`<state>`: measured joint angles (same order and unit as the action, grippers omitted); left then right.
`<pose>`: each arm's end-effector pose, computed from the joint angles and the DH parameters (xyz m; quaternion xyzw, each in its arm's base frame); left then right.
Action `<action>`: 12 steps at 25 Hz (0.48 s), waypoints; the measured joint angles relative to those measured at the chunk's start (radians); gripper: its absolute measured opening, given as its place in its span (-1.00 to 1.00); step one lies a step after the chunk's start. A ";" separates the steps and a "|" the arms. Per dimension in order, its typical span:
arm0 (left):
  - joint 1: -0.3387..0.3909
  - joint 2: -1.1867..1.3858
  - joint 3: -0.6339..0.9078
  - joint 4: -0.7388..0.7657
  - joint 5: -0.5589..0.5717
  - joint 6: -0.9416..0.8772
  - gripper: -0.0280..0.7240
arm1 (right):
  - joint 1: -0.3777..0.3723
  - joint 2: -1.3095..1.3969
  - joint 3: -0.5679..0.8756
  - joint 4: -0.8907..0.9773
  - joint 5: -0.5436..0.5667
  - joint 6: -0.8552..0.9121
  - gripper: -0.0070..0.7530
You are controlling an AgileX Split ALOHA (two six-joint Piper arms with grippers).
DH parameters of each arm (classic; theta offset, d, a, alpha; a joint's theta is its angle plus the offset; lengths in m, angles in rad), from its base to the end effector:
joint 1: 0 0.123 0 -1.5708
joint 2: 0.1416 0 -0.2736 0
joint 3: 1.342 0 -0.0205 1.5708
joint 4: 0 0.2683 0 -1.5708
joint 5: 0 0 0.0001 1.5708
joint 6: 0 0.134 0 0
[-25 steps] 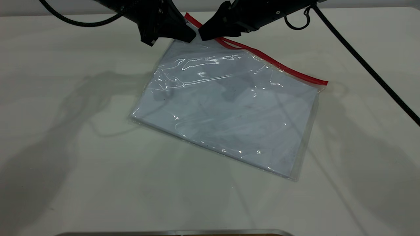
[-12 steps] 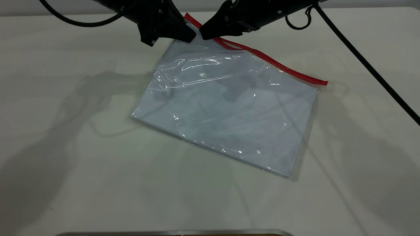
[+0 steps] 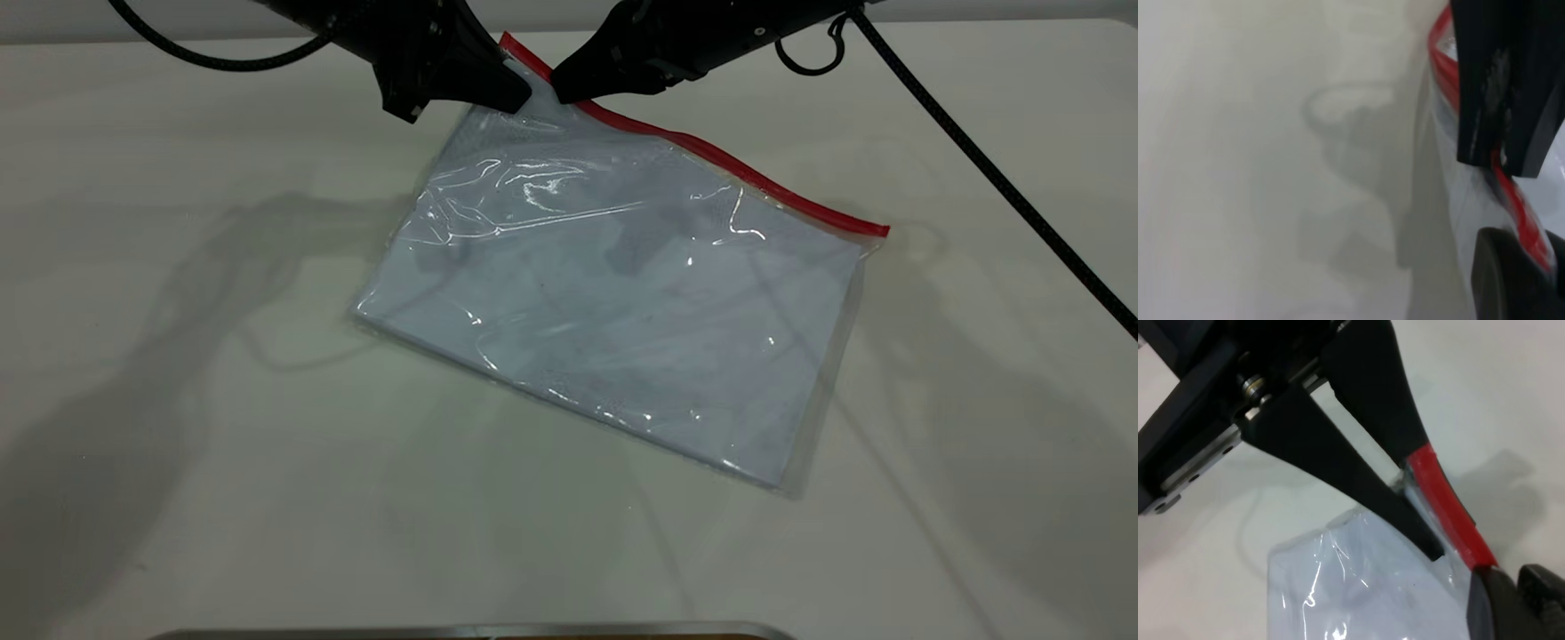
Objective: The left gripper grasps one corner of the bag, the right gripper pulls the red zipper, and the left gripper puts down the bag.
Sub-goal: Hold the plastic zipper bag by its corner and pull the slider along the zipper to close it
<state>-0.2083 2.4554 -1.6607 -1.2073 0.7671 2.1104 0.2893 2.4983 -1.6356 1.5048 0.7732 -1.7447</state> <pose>0.4741 -0.1891 0.0181 0.5980 0.6856 -0.2078 0.3593 0.4621 0.2350 0.0099 -0.3665 0.7954 0.3550 0.3271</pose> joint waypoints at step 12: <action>0.032 0.000 0.007 -0.056 0.064 0.001 -0.79 | -0.012 0.000 -0.005 -0.014 0.037 -0.010 -0.89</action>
<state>-0.1765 2.4554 -1.6533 -1.2630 0.8311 2.1112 0.2774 2.4983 -1.6406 1.4907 0.8106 -1.7547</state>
